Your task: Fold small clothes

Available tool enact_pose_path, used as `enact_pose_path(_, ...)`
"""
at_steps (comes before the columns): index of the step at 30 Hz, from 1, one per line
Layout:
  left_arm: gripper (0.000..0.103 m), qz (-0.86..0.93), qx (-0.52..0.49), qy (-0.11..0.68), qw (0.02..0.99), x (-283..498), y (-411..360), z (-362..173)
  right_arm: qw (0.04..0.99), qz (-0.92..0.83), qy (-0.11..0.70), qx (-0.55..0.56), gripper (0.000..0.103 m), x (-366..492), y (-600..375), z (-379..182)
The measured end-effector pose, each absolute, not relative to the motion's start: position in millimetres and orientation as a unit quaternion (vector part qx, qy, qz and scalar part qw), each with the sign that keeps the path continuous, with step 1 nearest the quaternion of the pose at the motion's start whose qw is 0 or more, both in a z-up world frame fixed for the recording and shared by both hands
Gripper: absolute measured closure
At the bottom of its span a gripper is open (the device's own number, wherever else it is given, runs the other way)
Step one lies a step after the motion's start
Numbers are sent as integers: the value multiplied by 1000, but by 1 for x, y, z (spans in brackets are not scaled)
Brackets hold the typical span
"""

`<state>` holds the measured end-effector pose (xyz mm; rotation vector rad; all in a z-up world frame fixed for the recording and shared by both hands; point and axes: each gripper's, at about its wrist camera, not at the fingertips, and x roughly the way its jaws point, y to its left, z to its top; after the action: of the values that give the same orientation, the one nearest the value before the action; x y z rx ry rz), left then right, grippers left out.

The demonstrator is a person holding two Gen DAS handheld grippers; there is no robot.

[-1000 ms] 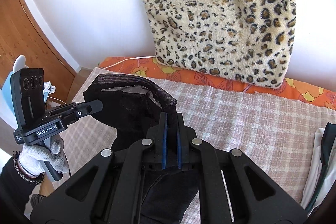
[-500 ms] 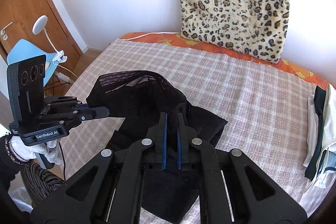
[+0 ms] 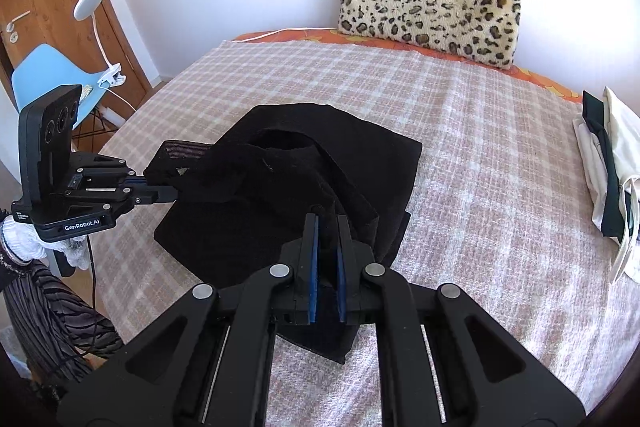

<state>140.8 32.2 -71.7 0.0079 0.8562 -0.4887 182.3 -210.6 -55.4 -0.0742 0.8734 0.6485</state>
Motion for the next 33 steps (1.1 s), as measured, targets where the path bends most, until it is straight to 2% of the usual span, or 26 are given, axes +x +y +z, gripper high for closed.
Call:
enact_pose_path(7,100,-226,63,411,881,124,27,-81,863,318,386,-73,94,155,-219,-59)
enact_pose_path(14,93,-218,63,419,879,110,47,-86,848,340,393,-106,92,134,-223,-67)
enact_pose_path(18,92,-216,46,420,880,98,59,-83,845,331,413,-79,89,134,-235,-74)
enact_pose_path(19,92,-215,28,420,881,97,64,-82,843,333,418,-67,87,135,-238,-74)
enact_pose_path(21,92,-214,-15,416,884,97,72,-78,844,334,419,-29,73,135,-248,-73)
enact_pose_path(22,92,-216,-34,415,883,98,75,-76,844,334,421,-7,72,135,-254,-72)
enact_pose_path(25,91,-222,-50,408,884,104,72,-70,840,334,423,62,70,138,-270,-68)
enact_pose_path(27,81,-224,-41,413,882,110,61,-71,845,303,435,67,68,145,-272,-71)
enact_pose_path(28,80,-221,-47,418,880,115,58,-74,844,293,444,71,68,148,-271,-76)
enact_pose_path(33,80,-217,-98,461,855,129,49,-92,813,289,495,102,68,158,-265,-101)
